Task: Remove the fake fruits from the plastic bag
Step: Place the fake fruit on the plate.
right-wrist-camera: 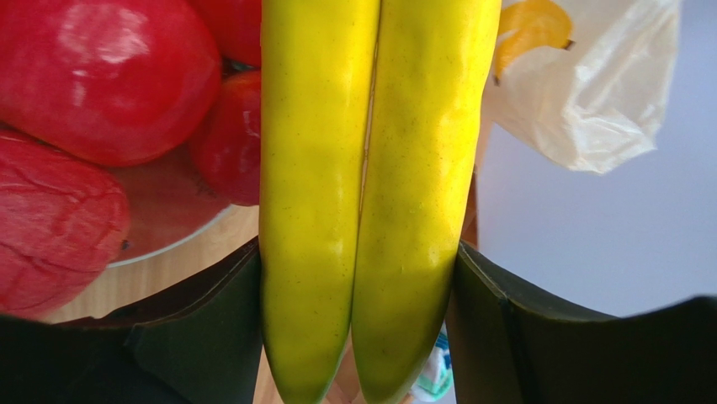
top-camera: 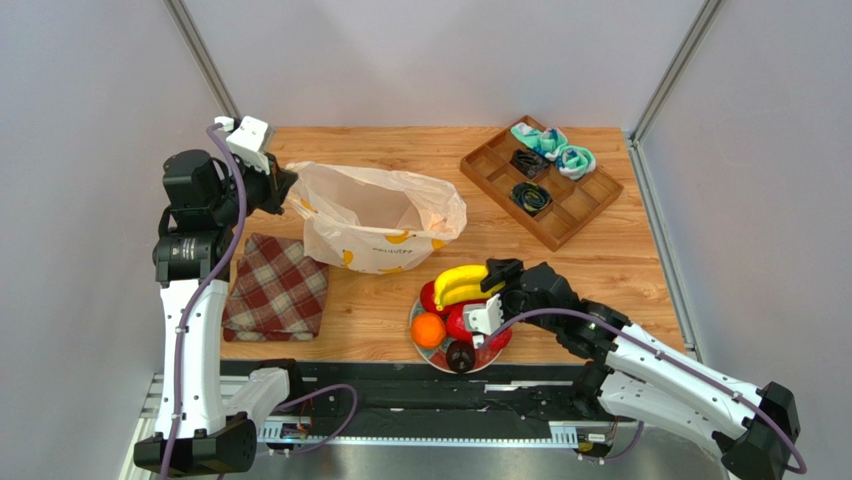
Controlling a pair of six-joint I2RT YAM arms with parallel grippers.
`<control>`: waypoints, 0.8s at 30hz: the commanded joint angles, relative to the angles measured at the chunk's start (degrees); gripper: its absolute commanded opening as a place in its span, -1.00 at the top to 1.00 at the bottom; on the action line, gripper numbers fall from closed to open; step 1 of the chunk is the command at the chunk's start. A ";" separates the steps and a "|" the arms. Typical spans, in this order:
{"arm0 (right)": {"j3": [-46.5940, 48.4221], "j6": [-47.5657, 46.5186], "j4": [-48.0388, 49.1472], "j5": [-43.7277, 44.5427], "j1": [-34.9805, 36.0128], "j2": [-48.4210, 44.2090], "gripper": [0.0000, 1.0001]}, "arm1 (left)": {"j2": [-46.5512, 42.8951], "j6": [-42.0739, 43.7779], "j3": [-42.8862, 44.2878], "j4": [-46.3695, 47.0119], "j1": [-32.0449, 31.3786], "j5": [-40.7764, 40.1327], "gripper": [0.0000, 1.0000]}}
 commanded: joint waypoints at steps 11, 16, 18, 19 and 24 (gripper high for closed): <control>3.28 8.37 -4.34 -6.00 0.43 6.44 -0.11 | -1.58 -2.26 -1.20 2.01 1.33 2.03 1.00; 2.75 8.37 -5.66 -6.36 0.35 4.07 -1.00 | -1.93 -2.53 -2.26 2.28 1.42 2.29 1.00; 2.75 8.46 -6.10 -6.79 0.43 2.58 -1.00 | -1.93 -2.61 -2.44 2.45 1.42 2.56 1.00; 2.84 8.37 -6.80 -6.88 0.35 2.31 -1.00 | -1.93 -2.79 -2.61 2.54 1.42 2.65 1.00; 4.94 9.42 -8.82 -7.06 0.35 1.08 -1.00 | -1.84 -2.88 -2.70 2.81 1.42 3.00 1.00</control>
